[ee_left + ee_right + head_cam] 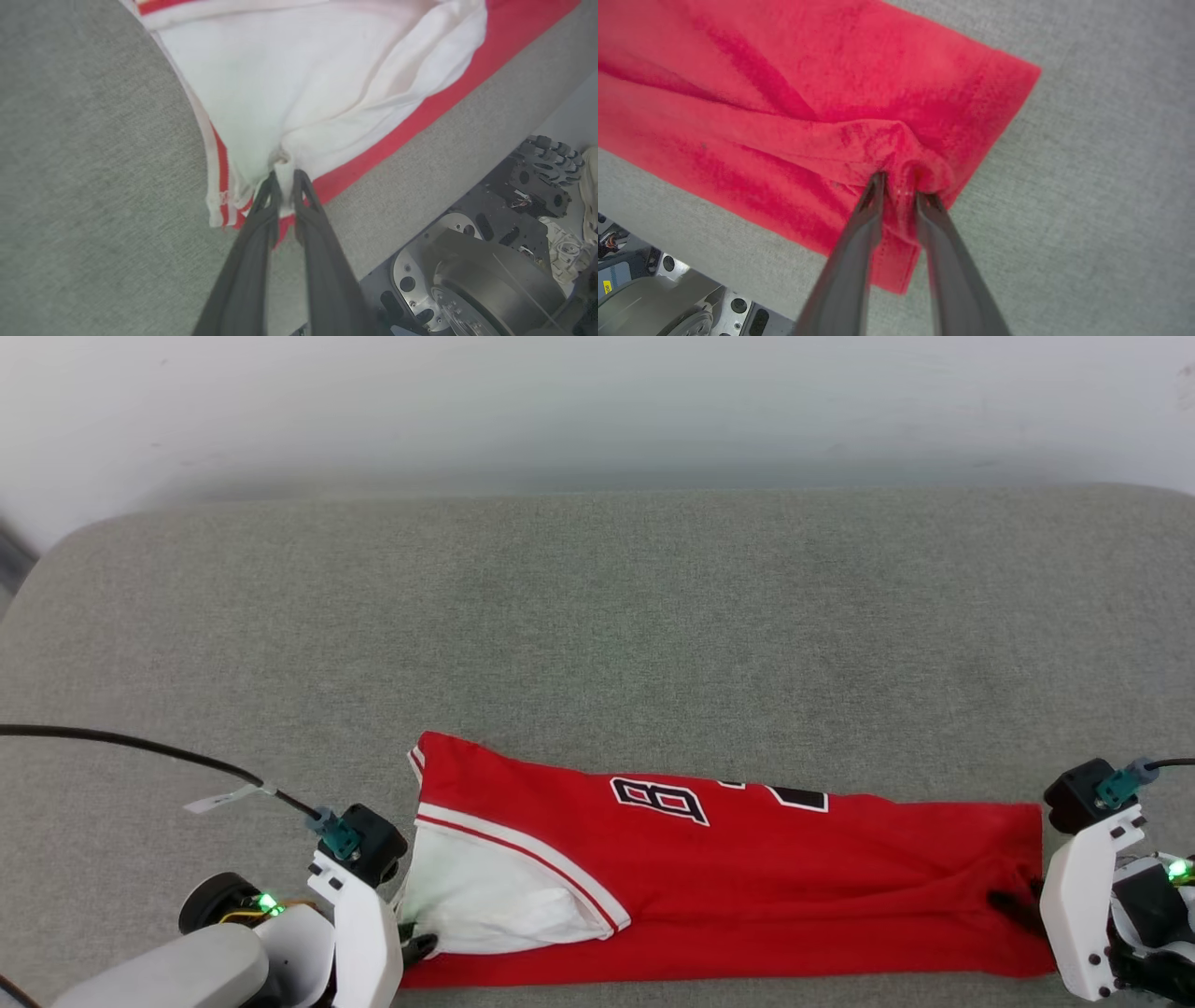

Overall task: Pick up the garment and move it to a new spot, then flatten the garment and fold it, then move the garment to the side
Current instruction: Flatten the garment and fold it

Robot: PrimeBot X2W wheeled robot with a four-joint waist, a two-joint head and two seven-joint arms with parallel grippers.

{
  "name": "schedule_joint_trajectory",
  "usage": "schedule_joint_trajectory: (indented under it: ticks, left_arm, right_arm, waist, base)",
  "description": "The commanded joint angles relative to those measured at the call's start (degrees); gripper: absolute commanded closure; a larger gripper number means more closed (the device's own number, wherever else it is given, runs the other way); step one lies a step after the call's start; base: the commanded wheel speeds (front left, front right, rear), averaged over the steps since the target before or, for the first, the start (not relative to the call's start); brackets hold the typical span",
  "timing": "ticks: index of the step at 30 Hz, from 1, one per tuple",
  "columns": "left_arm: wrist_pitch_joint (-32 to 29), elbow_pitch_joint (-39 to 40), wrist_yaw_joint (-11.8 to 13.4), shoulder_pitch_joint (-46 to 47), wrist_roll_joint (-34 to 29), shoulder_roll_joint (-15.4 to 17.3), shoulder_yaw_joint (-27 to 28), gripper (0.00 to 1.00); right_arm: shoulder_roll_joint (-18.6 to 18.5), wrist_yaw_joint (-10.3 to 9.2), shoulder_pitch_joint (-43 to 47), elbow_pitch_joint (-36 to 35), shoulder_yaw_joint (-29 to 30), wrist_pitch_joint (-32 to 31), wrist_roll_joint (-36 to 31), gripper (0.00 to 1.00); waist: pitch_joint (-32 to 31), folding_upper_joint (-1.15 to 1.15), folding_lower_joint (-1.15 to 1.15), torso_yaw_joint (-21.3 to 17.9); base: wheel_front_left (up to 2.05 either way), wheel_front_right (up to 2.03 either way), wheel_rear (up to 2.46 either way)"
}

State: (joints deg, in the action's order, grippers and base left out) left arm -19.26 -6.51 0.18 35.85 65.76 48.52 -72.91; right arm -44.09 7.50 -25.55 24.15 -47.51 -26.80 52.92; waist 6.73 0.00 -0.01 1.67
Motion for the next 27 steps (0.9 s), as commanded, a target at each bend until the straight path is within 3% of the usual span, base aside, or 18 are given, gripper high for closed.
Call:
schedule_joint_trajectory:
  ticks: [1, 7, 8, 15, 16, 19, 27]
  left_arm:
    - [1.39, 0.19, 0.61, -0.2, -1.33, 0.49, 0.44, 0.0]
    - [8.31, 3.97, 4.01, 0.58, -5.86, 2.14, 2.38, 0.0]
    - [12.29, 5.49, 6.81, -0.6, -6.76, 3.04, 4.01, 0.0]
    - [26.42, 8.49, 18.04, -4.63, -9.48, 2.81, 9.37, 0.0]
    - [26.42, 8.49, 18.04, -4.63, -9.48, 2.81, 9.37, 0.0]
    - [31.67, 8.41, 22.68, -6.64, -10.51, 1.72, 11.64, 0.0]
    - [34.52, 10.12, 31.26, -13.83, -18.5, -3.15, 21.63, 0.0]
  right_arm:
    - [0.3, -0.02, 0.07, -0.45, 0.63, 1.84, -0.89, 0.0]
    - [-1.61, -0.02, 1.11, -3.5, 3.72, 7.09, -0.96, 0.0]
    - [-2.1, -0.02, 1.7, -5.14, 5.54, 9.11, -1.31, 0.0]
    - [-1.41, -0.02, 4.59, -5.57, 15.44, 14.96, -2.68, 0.0]
    - [-1.41, -0.02, 4.59, -5.57, 15.44, 14.96, -2.68, 0.0]
    - [-0.32, -0.02, 6.69, -4.27, 19.39, 14.77, -2.03, 0.0]
    - [2.52, -0.02, 12.9, -0.89, 25.14, 9.98, 0.92, 0.0]
  waist:
    - [-0.33, 0.0, 0.01, 0.0]
    - [-1.49, 0.0, 0.01, 0.04]
    - [-1.8, 0.0, 0.01, -0.17]
    - [-1.59, 0.0, 0.01, -0.36]
    - [-1.59, 0.0, 0.01, -0.36]
    - [-1.21, 0.0, 0.01, -0.27]
    - [-0.11, 0.0, 0.01, 0.51]
  base:
    - [0.0, 0.0, 0.0]
    - [0.0, 0.0, 0.0]
    - [0.0, 0.0, 0.0]
    - [0.0, 0.0, 0.0]
    - [0.0, 0.0, 0.0]
    - [0.0, 0.0, 0.0]
    - [0.0, 0.0, 0.0]
